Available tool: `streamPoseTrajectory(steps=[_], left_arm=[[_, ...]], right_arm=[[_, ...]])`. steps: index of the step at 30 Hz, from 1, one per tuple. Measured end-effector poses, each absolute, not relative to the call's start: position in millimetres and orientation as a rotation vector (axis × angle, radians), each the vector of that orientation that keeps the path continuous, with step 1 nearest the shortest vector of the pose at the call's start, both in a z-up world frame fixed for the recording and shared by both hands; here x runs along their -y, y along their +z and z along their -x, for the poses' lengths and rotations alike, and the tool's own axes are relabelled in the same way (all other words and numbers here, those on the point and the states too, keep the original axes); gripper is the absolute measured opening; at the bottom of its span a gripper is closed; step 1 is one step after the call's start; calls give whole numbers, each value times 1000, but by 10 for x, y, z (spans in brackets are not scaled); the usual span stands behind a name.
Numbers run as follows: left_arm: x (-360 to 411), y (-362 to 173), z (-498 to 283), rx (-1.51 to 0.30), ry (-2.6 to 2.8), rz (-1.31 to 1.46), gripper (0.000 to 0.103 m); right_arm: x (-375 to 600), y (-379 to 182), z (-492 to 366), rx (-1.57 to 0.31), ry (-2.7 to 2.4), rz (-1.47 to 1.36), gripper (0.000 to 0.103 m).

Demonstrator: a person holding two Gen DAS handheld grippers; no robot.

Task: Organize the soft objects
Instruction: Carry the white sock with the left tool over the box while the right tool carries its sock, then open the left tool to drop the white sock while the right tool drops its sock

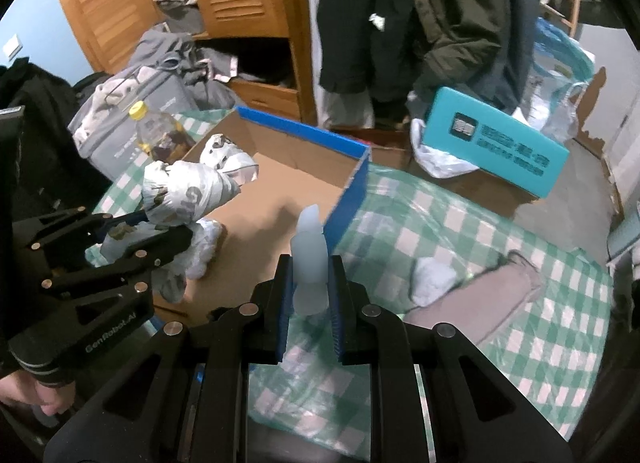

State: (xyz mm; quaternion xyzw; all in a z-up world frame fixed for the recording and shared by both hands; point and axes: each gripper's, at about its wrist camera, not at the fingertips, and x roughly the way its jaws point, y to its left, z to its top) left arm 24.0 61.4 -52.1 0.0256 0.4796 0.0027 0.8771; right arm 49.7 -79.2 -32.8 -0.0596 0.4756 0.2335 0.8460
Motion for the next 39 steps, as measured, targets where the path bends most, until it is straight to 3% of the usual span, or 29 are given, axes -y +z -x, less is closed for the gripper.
streamPoseTrajectory(steps=[29, 34, 36, 38, 39], left_arm=[[-1077, -962, -354, -1118, 57, -9, 28], [-1102, -977, -362, -1127, 69, -12, 38], [-1123, -960, -354, -1116, 81, -14, 51], [-1144, -930, -347, -1104, 90, -10, 55], [-1155, -918, -345, -1101, 93, -8, 57]], right_arm=[[-32, -786, -713, -1120, 574, 173, 16], [-33, -840, -725, -1137, 568, 179, 20], [-30, -851, -726, -1143, 565, 183, 20], [-12, -853, -726, -1145, 556, 183, 37], [1, -848, -727, -1143, 551, 180, 41]])
